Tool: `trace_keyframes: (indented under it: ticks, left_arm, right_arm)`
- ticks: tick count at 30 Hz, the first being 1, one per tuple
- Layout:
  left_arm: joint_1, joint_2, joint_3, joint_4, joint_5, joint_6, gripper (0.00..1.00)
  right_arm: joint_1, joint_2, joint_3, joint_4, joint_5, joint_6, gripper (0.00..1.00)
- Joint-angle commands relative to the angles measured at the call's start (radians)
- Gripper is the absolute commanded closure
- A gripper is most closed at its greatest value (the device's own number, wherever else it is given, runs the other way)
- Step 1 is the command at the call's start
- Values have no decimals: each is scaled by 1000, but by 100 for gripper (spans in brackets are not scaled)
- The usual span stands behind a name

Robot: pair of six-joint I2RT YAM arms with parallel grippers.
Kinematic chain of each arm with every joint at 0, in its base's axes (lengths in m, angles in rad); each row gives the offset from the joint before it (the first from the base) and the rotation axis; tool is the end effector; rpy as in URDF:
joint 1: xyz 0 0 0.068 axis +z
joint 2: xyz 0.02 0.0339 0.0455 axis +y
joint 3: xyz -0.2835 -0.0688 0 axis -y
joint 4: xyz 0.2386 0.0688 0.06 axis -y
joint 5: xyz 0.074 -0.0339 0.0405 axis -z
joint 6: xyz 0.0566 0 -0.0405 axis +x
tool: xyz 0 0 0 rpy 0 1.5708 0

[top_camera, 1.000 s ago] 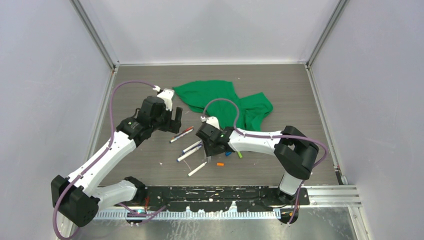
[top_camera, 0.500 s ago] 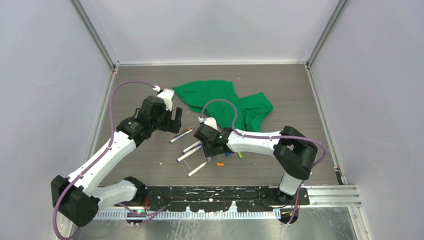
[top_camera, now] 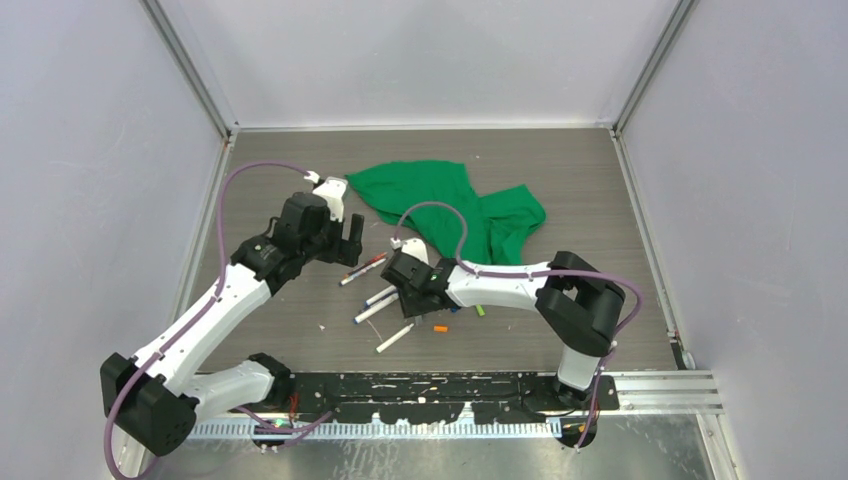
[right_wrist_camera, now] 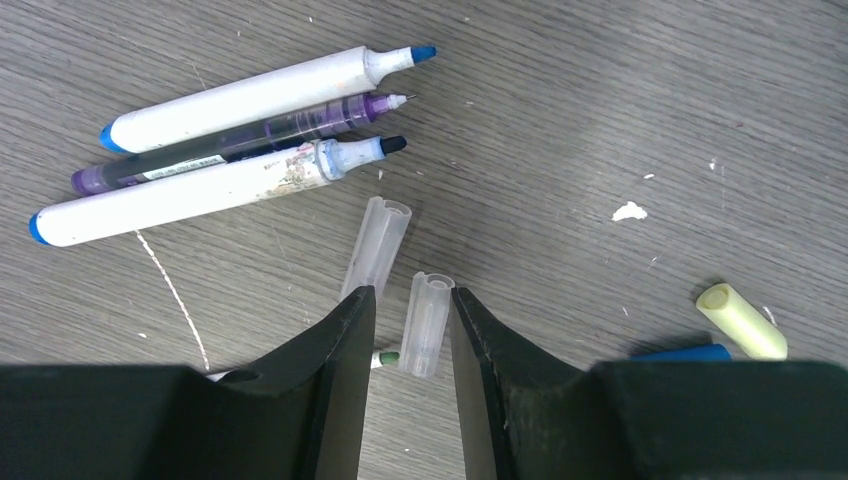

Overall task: Insert the pens into the pen caps
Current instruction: Pick up the pen cap from the center of the board.

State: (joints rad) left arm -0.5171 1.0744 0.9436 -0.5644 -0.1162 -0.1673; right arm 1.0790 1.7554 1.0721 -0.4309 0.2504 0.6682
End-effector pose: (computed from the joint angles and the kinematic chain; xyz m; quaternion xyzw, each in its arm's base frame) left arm 0.2026 -0.1077 0.3077 0.1331 0.8946 -0.0925 0.4163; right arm 0.1785 0.3034 0.1724 -0.1694 0.9519 0.0941 0.2374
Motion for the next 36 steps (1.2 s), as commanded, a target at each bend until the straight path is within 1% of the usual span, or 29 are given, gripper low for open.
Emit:
trace_keyframes:
  ticks: [1, 5, 7, 9, 12, 21, 24, 29, 36]
  left_arm:
    - [-3, -31, -1, 56, 3, 7, 13]
    - [-3, -33, -4, 58, 1, 6, 13]
    - [-3, -32, -3, 58, -1, 7, 10]
    - [-3, -33, -3, 57, -1, 7, 9]
    - [-3, -33, -2, 58, -1, 7, 9]
    - [-3, -35, -2, 57, -6, 7, 9]
    - [-3, -33, -3, 57, -6, 6, 9]
    - [-3, -31, -4, 56, -7, 7, 9]
    - [-3, -26, -3, 49, -8, 6, 9]
  right_arm:
    - [11, 21, 5, -48, 60, 33, 60]
    - [11, -30, -16, -53, 79, 42, 60]
    - [11, -49, -19, -53, 80, 45, 61]
    - [11, -59, -16, -50, 81, 44, 60]
    - [11, -53, -12, -46, 74, 38, 61]
    - [11, -4, -6, -24, 75, -5, 66]
    - [12, 8, -5, -25, 59, -10, 70]
    - [12, 1, -24, -36, 71, 5, 78]
    - [4, -98, -34, -34, 129, 16, 89]
